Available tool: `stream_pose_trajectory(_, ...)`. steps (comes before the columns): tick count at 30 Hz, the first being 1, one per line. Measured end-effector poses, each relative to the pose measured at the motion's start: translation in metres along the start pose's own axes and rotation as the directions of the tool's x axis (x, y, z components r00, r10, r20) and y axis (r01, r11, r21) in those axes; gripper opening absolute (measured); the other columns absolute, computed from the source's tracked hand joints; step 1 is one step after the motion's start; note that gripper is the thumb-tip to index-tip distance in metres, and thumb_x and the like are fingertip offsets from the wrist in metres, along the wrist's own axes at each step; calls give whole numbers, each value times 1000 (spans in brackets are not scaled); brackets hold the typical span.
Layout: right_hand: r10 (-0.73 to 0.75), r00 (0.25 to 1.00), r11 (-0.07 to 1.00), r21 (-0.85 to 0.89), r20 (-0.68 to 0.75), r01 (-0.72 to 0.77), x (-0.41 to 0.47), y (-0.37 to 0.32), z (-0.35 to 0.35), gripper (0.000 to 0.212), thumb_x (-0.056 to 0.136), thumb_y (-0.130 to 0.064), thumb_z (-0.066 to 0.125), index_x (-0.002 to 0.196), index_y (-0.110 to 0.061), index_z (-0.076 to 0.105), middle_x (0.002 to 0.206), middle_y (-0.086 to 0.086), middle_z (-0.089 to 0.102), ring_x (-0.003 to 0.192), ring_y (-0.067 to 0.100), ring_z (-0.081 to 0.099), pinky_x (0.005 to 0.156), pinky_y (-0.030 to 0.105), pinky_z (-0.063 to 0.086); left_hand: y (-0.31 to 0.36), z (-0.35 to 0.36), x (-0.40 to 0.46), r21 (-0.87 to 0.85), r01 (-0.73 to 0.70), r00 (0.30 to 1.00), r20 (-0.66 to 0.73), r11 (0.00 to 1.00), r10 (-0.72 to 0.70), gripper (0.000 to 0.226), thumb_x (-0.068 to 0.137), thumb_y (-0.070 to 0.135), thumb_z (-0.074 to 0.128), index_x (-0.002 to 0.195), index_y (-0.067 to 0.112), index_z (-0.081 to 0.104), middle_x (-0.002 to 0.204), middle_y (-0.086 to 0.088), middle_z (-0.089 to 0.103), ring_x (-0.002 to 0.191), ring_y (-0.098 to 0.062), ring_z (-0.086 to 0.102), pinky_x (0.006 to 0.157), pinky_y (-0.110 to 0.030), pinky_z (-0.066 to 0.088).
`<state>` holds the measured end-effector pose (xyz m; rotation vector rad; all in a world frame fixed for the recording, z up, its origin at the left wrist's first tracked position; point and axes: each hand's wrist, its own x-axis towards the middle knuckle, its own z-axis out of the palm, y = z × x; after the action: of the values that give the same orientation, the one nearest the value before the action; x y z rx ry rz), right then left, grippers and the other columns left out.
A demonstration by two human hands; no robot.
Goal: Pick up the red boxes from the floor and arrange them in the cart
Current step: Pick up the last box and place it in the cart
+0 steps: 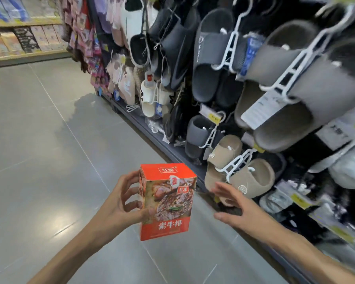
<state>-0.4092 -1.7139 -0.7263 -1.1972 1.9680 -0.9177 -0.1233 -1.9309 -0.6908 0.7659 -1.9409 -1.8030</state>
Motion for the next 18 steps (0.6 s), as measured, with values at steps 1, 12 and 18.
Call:
stream_pose_trajectory(1, 21, 1000, 1000, -16, -11, -21, -15, -25, -25, 84, 79, -65, 79, 148, -56, 33, 149, -29, 49, 142, -5, 41, 121, 40, 34, 39, 3, -3, -4, -5, 1000, 11, 1000, 5, 92, 64, 39, 89, 142, 37, 40, 138, 14, 58, 125, -16, 60, 101, -49, 54)
stream_pose_trajectory(12, 214, 974, 954, -200, -71, -224, -271, -307, -308, 82, 72, -87, 65, 137, -80, 16, 146, -54, 17, 140, -17, 30, 113, 18, 35, 480, 74, -48, -10, -182, 944, 278, 983, 178, 97, 55, 36, 92, 139, 40, 43, 135, 15, 59, 121, -14, 61, 94, -42, 56)
stream_pose_trajectory(18, 264, 910, 883, -299, -320, -362, -460, -409, -393, 79, 86, -76, 60, 147, -70, 10, 159, -38, 17, 148, -6, 26, 121, 25, 30, 635, 187, -74, -105, -297, 800, 515, 949, 308, 102, 48, 34, 91, 139, 31, 44, 139, 6, 59, 127, -13, 58, 93, -28, 57)
